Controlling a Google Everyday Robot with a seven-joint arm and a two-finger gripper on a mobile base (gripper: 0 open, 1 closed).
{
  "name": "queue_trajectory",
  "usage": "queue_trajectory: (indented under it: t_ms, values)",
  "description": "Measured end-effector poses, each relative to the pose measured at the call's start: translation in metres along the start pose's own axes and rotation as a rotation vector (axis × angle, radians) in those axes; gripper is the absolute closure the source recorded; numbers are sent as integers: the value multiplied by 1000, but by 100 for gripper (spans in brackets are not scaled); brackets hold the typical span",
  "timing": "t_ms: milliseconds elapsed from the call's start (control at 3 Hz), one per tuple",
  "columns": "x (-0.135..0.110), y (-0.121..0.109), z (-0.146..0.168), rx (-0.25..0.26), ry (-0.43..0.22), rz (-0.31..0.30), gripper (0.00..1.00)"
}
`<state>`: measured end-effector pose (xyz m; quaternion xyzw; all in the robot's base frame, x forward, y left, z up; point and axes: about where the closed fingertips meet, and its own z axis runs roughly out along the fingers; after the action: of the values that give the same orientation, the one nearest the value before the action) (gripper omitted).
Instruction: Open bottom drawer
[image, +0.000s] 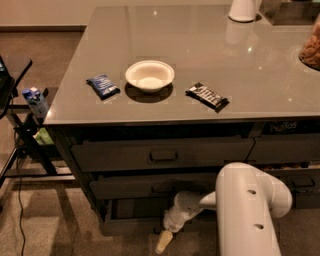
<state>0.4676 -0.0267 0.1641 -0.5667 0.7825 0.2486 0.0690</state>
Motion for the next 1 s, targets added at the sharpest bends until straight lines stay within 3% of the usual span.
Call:
queue_trajectory:
  t_ms: [333, 667, 1000]
  values:
    - [-2, 1, -5, 0, 0, 0, 0]
    - [16, 34, -8, -63, 7, 38, 0]
    - [16, 34, -8, -64, 7, 38, 0]
